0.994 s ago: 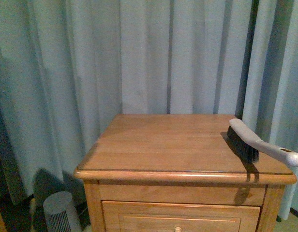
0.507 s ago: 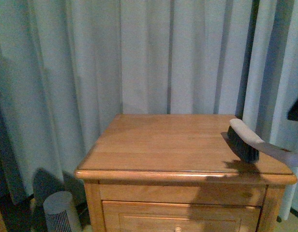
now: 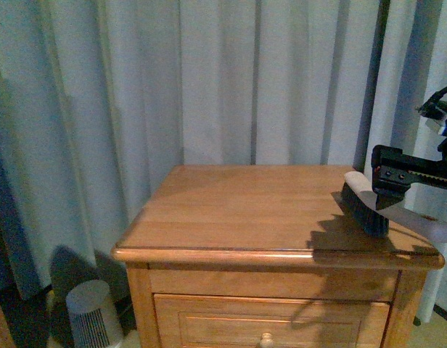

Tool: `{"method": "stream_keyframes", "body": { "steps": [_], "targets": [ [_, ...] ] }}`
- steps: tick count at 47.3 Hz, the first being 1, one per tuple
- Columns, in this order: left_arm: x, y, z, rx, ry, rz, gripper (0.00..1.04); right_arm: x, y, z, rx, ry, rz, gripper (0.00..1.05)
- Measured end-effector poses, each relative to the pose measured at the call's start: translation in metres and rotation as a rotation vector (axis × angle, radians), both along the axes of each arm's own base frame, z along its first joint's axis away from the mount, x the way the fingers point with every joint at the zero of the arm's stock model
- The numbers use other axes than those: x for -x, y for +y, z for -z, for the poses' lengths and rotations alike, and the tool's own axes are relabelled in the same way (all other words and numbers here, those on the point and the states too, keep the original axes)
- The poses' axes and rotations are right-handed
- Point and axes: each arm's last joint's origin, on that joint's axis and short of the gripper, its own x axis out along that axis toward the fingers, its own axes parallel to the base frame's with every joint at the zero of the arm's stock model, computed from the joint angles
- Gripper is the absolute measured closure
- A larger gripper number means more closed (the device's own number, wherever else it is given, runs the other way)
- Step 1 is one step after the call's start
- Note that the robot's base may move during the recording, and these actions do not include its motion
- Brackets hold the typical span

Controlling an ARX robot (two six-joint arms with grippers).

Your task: Clean up trash

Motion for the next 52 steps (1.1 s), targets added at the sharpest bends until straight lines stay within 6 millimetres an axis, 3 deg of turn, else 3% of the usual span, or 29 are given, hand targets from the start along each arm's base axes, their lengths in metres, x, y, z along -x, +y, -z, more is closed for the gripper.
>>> {"method": "stream_keyframes", "body": {
  "steps": [13,20,41,52],
  "targets": [
    [0.000,0.000,0.000,0.000,0.000,0.000,0.78,-0.018,-0.006,0.029,0.030,0.061,0.012,0.07],
    [0.000,0.000,0.000,0.000,0.000,0.000,0.78,-0.021,-0.004,0.032,0.031,0.062,0.007,0.07],
    [0.000,0.000,0.000,0.000,0.000,0.000,0.78,-0.023,-0.004,0.028,0.034,0.026,-0.001,0.81],
    [0.000,0.000,0.000,0.000,0.000,0.000,0.78,-0.012,-0.008,0.018,0.131,-0.085,0.004,0.84]
  ]
}}
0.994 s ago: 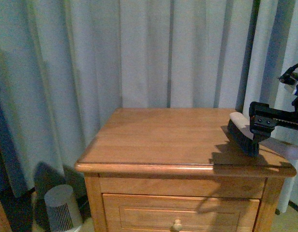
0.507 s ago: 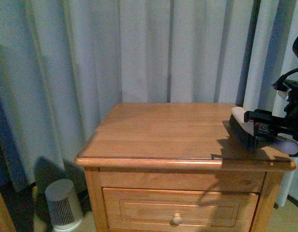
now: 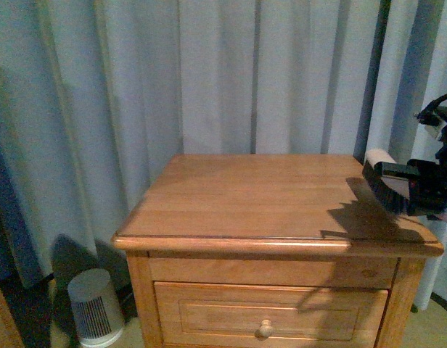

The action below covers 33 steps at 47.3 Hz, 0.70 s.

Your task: Clean up trash

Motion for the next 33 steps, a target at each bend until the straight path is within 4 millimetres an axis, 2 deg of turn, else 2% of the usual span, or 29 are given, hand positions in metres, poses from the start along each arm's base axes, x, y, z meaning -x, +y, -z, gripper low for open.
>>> {"method": "stream_keyframes", "body": {
  "steps": [4,8,14,24,33],
  "targets": [
    [0.000,0.000,0.000,0.000,0.000,0.000,0.78,0.013,-0.001,-0.013,0.068,-0.123,-0.016,0.84],
    [0.000,0.000,0.000,0.000,0.000,0.000,0.78,0.038,-0.001,-0.031,0.131,-0.305,-0.041,0.84],
    [0.000,0.000,0.000,0.000,0.000,0.000,0.78,0.100,-0.007,-0.048,0.203,-0.551,-0.045,0.85],
    [0.000,0.000,0.000,0.000,0.000,0.000,0.78,0.172,-0.021,-0.031,0.227,-0.632,0.014,0.85],
    [0.000,0.000,0.000,0.000,0.000,0.000,0.78,0.220,-0.036,-0.018,0.210,-0.679,0.097,0.85]
  ]
}}
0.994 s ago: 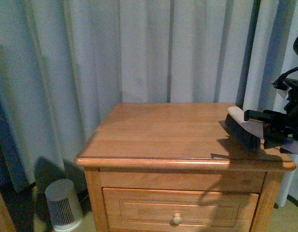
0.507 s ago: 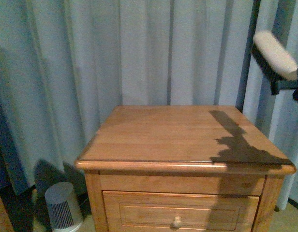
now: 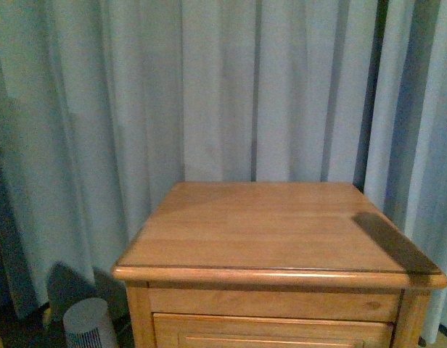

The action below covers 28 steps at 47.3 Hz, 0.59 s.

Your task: Clean up trash

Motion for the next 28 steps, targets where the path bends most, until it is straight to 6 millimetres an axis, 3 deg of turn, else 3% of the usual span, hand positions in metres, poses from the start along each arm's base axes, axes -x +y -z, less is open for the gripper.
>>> {"method": "stream_keyframes", "body": {
  "steps": [7,28],
  "targets": [
    [0.000,0.000,0.000,0.000,0.000,0.001,0.78,0.026,-0.015,0.015,-0.076,-0.053,0.057,0.85],
    [0.000,0.000,0.000,-0.004,0.001,0.010,0.78,0.028,-0.019,0.017,-0.117,-0.068,0.084,0.85]
  ]
}}
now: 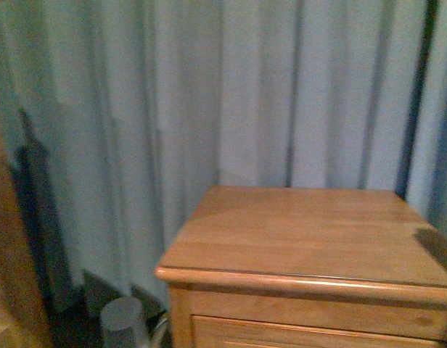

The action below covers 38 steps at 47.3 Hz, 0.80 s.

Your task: Clean up trash

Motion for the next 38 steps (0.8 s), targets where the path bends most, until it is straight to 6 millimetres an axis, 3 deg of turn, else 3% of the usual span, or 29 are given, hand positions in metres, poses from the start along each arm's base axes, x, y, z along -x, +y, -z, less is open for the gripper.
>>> {"method": "stream_keyframes", "body": {
  "steps": [38],
  "targets": [
    [0.0005,0.0006,0.0012,0.005,0.001,-0.014,0.78,-0.0003,0.0005,0.0004,0.001,0.002,-0.014,0.85]
  ]
}}
